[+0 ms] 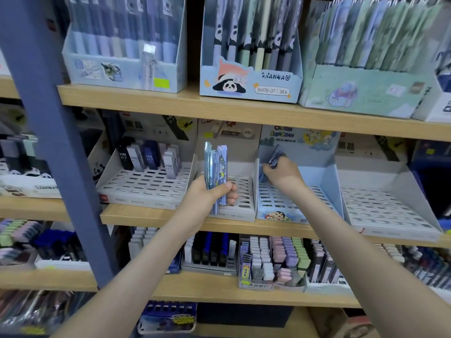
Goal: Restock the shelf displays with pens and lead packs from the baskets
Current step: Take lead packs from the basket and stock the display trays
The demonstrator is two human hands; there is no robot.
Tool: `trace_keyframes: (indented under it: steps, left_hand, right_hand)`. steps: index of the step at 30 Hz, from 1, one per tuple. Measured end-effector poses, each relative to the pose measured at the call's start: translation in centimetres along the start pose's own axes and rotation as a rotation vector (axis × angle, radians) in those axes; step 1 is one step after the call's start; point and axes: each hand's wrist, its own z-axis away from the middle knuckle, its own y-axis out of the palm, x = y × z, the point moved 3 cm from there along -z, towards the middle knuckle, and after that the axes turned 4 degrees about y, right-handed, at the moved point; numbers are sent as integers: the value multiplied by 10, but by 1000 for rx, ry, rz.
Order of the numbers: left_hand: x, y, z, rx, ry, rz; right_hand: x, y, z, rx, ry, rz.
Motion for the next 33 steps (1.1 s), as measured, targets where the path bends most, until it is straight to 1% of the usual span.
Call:
trace_keyframes:
  steps: [4,10,12,15,17,20,22,28,33]
  left_hand:
    - [-1,3,1,-8,-4,8]
    - [-2,2,0,-10,-8,18]
    - [-4,1,0,-7,2,25]
    - [-6,-1,1,-12,6,31]
    - [-6,-2,1,-20,6,27]
    - [-5,-1,0,-28,9,36]
    - [-5,1,0,-28,13,36]
    - [-6,9,3,50,8,3]
    - [-7,19,7,120,-1,-27]
  right_hand:
    - [4,0,4,0,-19,19]
    - [12,6,10,87,-69,144]
    - [10,7,9,61,-67,119]
    - [4,2,10,-69,-90,15]
    - [1,-4,14,-135,-197,-4]
    - [-2,-8,19,-133,-416,193]
    - [-6,-8,20,-130,-477,245]
    - [-6,-10,21,-110,-411,154]
    - [-3,-13,20,-67,-328,171]
